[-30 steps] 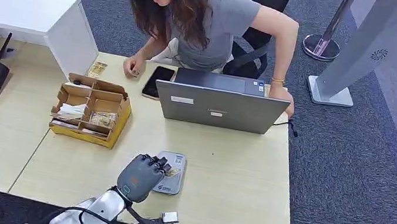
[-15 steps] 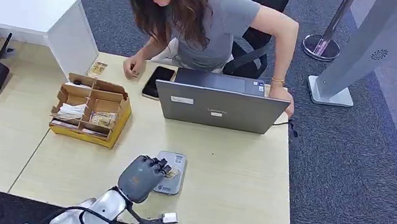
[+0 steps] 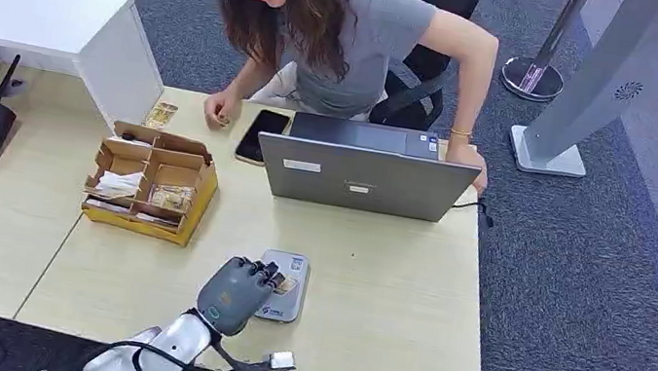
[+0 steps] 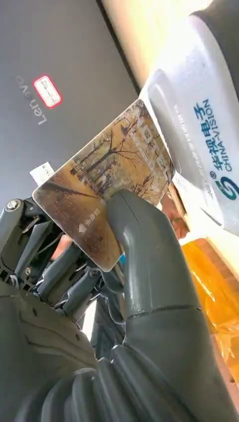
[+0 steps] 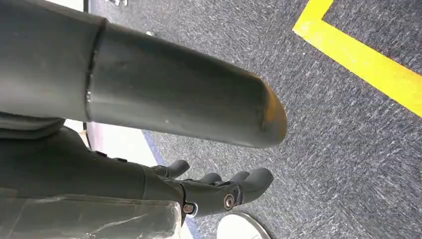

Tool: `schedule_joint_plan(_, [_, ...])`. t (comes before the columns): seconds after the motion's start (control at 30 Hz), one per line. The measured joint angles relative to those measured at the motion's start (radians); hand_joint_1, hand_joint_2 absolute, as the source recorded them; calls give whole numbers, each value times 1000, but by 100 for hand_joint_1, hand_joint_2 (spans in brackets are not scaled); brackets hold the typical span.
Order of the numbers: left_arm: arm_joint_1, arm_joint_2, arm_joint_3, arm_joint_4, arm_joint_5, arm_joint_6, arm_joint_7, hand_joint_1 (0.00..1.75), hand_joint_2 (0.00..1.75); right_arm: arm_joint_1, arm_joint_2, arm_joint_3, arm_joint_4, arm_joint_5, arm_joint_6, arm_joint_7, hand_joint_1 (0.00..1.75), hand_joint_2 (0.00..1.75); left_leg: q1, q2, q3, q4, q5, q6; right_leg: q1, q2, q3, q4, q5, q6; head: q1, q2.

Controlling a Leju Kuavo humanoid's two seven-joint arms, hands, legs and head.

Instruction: Pass the card to the sensor for recognition and then transmit it.

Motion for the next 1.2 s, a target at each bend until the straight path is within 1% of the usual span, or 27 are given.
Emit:
schedule_joint_plan(0.47, [-6, -1, -3, 0, 0, -2, 0, 175, 175, -1, 0, 2, 0, 0, 0, 0, 0, 0, 0, 0, 0, 0, 0, 0, 0, 0, 0, 0, 0, 0, 0, 0])
schedule_joint_plan(0.97, [-7, -1, -5, 0, 0, 15, 11, 175, 175, -1, 0, 5, 0, 0, 0, 0, 0, 0, 0, 0, 0, 0, 0, 0, 0, 0, 0, 0, 0, 0, 0, 0])
schedule_joint_plan(1.0, [-5, 0, -5, -1, -3, 90, 43, 175, 175, -1, 0, 8, 0, -3, 0, 0, 0, 0, 0, 0, 0, 0, 0, 0, 0, 0, 0, 0, 0, 0, 0, 0])
schedule_joint_plan(1.03, [-20, 32, -25, -47, -3, 208, 215, 175, 175, -1, 0, 11, 0, -3, -2, 0, 0, 0, 0, 0, 0, 0, 0, 0, 0, 0, 0, 0, 0, 0, 0, 0])
schedule_joint_plan(1.13, [-66, 98, -83, -112, -4, 210, 359, 175, 175, 0, 0, 13, 0, -3, -2, 0, 0, 0, 0, 0, 0, 0, 0, 0, 0, 0, 0, 0, 0, 0, 0, 0])
schedule_joint_plan(1.2, [-97, 138, -119, -145, -4, 210, 425, 175, 175, -1, -1, 14, 0, -3, -1, 1, 0, 0, 0, 0, 0, 0, 1, 0, 0, 0, 0, 0, 0, 0, 0, 0])
